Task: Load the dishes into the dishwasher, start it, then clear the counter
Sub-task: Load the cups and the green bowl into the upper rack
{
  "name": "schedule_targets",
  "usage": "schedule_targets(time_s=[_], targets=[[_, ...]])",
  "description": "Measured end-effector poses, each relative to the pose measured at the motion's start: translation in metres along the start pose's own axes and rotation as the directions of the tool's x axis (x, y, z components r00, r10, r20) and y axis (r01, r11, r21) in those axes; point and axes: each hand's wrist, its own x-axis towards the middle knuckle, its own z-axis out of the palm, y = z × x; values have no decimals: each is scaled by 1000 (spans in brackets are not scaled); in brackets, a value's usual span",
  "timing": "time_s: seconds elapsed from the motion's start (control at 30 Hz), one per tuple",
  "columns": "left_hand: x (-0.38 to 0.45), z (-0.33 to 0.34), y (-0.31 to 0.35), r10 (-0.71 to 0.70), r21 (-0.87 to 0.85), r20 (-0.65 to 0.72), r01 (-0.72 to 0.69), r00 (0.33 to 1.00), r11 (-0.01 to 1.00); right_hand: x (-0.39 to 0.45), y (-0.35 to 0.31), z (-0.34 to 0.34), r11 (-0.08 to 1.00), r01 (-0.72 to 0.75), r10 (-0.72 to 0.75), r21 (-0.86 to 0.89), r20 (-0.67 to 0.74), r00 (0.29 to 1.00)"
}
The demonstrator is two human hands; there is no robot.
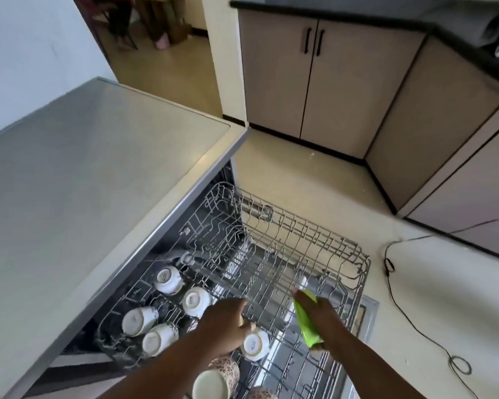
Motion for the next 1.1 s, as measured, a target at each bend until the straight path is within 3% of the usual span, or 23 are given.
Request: schedule_targets(time_s=[0.1,0.33,0.63,0.93,1.1], targets=[[19,-1,-7,81,54,2,-81,997,995,17,-10,10,974,72,-96,-215,-104,990],[42,10,-28,126,94,46,-130,991,987,53,-28,34,807,80,-208,-585,-155,966],[32,22,-43,141,68,25,-143,990,987,83,-31,57,719,61,-290,-692,-219,932],[28,36,-44,144,87,-21,-142,989,986,90,-10,51,599,265,-421,-755,-17,907],[13,46,-34,91,47,-56,-88,994,995,75,12,37,495,299,-478,-816,32,878]])
